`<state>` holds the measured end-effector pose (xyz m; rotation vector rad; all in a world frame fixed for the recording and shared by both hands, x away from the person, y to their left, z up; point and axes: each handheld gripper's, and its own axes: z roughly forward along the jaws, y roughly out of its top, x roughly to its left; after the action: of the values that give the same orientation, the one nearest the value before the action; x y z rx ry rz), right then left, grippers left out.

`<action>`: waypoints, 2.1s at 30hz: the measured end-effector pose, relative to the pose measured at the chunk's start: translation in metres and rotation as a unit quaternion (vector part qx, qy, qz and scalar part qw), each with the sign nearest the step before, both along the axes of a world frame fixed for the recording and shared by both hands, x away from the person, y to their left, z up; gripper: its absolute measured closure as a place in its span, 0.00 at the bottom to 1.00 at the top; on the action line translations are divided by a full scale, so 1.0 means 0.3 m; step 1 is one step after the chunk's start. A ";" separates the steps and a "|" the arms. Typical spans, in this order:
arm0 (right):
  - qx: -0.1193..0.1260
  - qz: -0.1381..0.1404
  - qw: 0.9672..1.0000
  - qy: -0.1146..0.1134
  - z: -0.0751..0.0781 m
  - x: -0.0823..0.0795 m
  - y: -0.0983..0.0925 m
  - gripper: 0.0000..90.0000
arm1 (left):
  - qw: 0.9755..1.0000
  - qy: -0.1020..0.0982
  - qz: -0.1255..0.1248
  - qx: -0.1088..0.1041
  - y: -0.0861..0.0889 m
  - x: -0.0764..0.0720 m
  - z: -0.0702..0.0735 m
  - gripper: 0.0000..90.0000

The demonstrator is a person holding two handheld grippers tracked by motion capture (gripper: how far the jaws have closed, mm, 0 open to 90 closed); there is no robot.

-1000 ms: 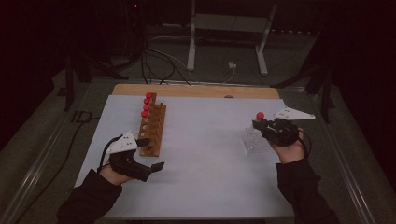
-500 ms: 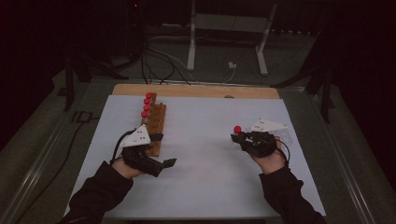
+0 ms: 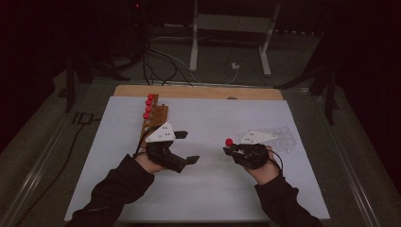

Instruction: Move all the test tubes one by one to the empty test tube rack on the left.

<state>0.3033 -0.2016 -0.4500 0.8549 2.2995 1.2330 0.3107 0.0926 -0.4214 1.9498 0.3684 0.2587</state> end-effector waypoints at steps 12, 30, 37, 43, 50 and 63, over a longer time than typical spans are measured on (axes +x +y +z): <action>0.002 0.015 1.000 0.005 -0.009 -0.021 0.025 0.83 | 1.000 -0.007 -0.023 -0.013 -0.126 0.031 -0.006 0.30; 0.001 0.025 1.000 0.009 -0.014 -0.026 0.037 0.84 | 0.999 -0.021 -0.035 0.008 -0.249 0.051 -0.047 0.64; -0.002 0.025 1.000 0.006 -0.015 -0.028 0.039 0.83 | 0.999 -0.022 -0.041 0.019 -0.262 0.052 -0.051 0.78; -0.003 0.022 1.000 0.010 -0.017 -0.025 0.038 0.83 | 0.999 -0.027 -0.040 0.025 -0.270 0.053 -0.051 0.80; 0.008 0.016 1.000 0.001 -0.011 -0.025 0.031 0.72 | 0.999 -0.029 -0.027 0.019 -0.259 0.059 -0.034 0.80; 0.024 -0.005 1.000 -0.007 -0.001 -0.028 0.013 0.22 | 0.999 -0.045 0.015 0.008 -0.139 0.078 0.048 0.80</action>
<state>0.2950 -0.1977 -0.4502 0.8705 2.2595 1.2897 0.3341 0.0508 -0.4070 1.9413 0.3372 0.3685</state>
